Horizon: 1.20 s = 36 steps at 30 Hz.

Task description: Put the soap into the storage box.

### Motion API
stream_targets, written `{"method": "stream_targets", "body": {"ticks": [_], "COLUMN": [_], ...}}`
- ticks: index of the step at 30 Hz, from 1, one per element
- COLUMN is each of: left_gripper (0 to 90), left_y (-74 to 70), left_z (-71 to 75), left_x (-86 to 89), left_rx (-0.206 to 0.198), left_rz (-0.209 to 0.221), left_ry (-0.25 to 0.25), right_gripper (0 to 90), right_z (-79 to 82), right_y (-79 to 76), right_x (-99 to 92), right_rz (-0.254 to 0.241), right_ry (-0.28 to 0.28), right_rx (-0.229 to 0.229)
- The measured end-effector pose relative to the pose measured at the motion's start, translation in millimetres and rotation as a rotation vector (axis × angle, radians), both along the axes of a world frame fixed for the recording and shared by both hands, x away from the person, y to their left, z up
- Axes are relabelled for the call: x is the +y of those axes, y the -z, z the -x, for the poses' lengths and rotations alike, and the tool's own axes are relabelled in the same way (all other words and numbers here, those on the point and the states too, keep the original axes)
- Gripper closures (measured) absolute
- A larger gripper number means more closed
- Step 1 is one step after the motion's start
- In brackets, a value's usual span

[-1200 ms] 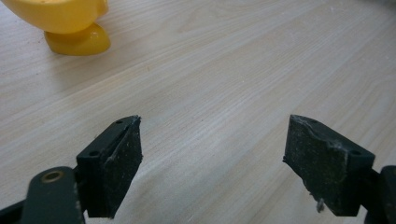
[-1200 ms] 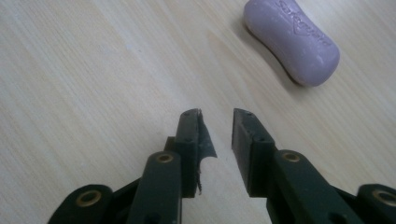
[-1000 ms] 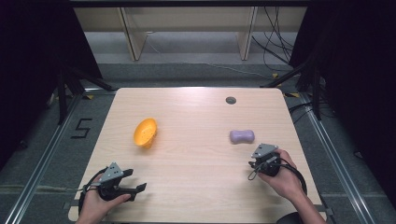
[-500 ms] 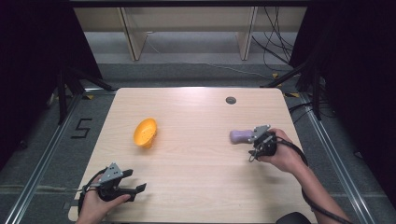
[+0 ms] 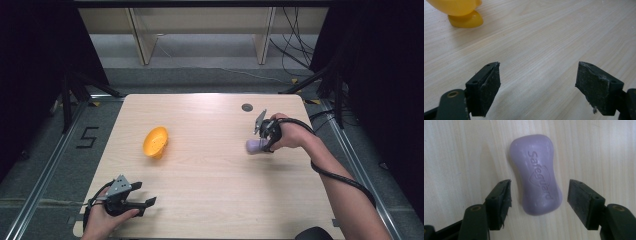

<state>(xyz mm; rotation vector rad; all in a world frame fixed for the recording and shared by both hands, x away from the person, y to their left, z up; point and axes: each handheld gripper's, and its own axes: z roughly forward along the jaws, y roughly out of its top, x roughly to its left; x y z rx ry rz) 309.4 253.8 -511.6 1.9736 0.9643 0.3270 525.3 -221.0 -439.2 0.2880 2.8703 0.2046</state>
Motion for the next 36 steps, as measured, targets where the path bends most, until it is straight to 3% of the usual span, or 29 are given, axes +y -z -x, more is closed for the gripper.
{"method": "stream_targets", "body": {"ticks": [2, 3, 4, 6, 8, 9, 10, 13, 17, 18, 20, 21, 22, 24, 25, 30, 31, 34, 35, 36], "left_gripper": [18.7, 18.7, 18.7, 18.7, 18.7, 18.7, 18.7, 18.7, 18.7, 18.7, 18.7, 18.7, 18.7, 18.7, 18.7, 18.7, 18.7, 18.8, 18.8, 18.8], "left_y": [-0.3, -0.6, -0.4, -0.3, -0.3, -0.3, 0.1, 0.6, -0.2, 0.1, 0.7, 1.0, 0.4, 0.4, 0.5, 1.2, 1.4, 1.4, 1.3, 1.3], "left_z": [0.1, -1.1, -0.4, -0.4, -0.5, -0.5, -0.5, -1.4, -0.9, -1.2, -1.0, -0.6, -1.1, -1.1, -1.2, -1.6, -1.8, -1.9, -1.9, -1.8], "left_x": [0.2, 2.1, 1.4, 1.8, 2.0, 2.0, 1.3, 0.9, 1.3, 1.7, 1.2, 0.5, 1.2, 1.1, 1.1, 0.8, 0.8, 0.6, 0.6, 0.7], "left_rx": [-0.003, -0.012, -0.009, -0.007, -0.007, -0.007, -0.007, -0.008, -0.009, -0.01, -0.008, 0.009, -0.007, -0.006, -0.006, -0.003, -0.004, -0.004, -0.004, -0.003], "left_rz": [0.002, -0.027, -0.01, -0.007, -0.008, -0.008, -0.001, -0.011, -0.023, -0.014, -0.004, 0.003, -0.017, -0.018, -0.017, -0.009, -0.009, -0.013, -0.009, -0.009], "left_ry": [0.001, 0.011, 0.01, 0.008, 0.008, 0.008, 0.006, 0.013, 0.006, 0.011, 0.005, 0.0, 0.011, 0.011, 0.01, 0.005, 0.009, 0.011, 0.01, 0.009], "right_gripper": [37.4, 37.8, 38.1, 37.9, 38.0, 38.1, 38.1, 38.1, 39.7, 40.6, 40.6, 40.6, 41.3, 42.4, 43.1, 47.2, 48.3, 49.2, 49.6, 49.8], "right_z": [-3.1, -5.7, -7.7, -8.1, -9.7, -10.2, -13.7, -13.8, -16.8, -20.5, -20.7, -19.4, -20.2, -23.8, -22.4, -27.2, -23.9, -24.6, -27.9, -28.0], "right_y": [1.2, 3.2, 5.1, 9.9, 12.6, 14.4, 16.6, 19.8, 22.8, 24.7, 25.8, 26.3, 28.3, 29.4, 29.4, 32.8, 31.9, 31.8, 32.8, 32.7], "right_x": [1.6, 4.1, 5.9, 9.9, 12.2, 13.0, 14.0, 16.3, 18.0, 18.2, 17.9, 17.6, 17.7, 17.3, 17.5, 18.8, 18.7, 18.5, 19.2, 19.2], "right_rz": [0.008, 0.014, 0.013, 0.057, 0.07, 0.084, 0.076, 0.1, 0.099, 0.084, 0.087, 0.101, 0.1, 0.096, 0.106, 0.096, 0.107, 0.102, 0.08, 0.078], "right_ry": [-0.025, -0.04, -0.043, -0.01, -0.018, -0.034, -0.089, -0.047, -0.057, -0.084, -0.071, -0.039, -0.019, -0.052, -0.024, -0.094, -0.029, -0.024, -0.071, -0.073], "right_rx": [0.004, 0.01, 0.021, 0.044, 0.08, 0.059, 0.044, 0.081, 0.079, 0.08, 0.084, 0.095, 0.114, 0.106, 0.109, 0.108, 0.12, 0.134, 0.129, 0.13]}}
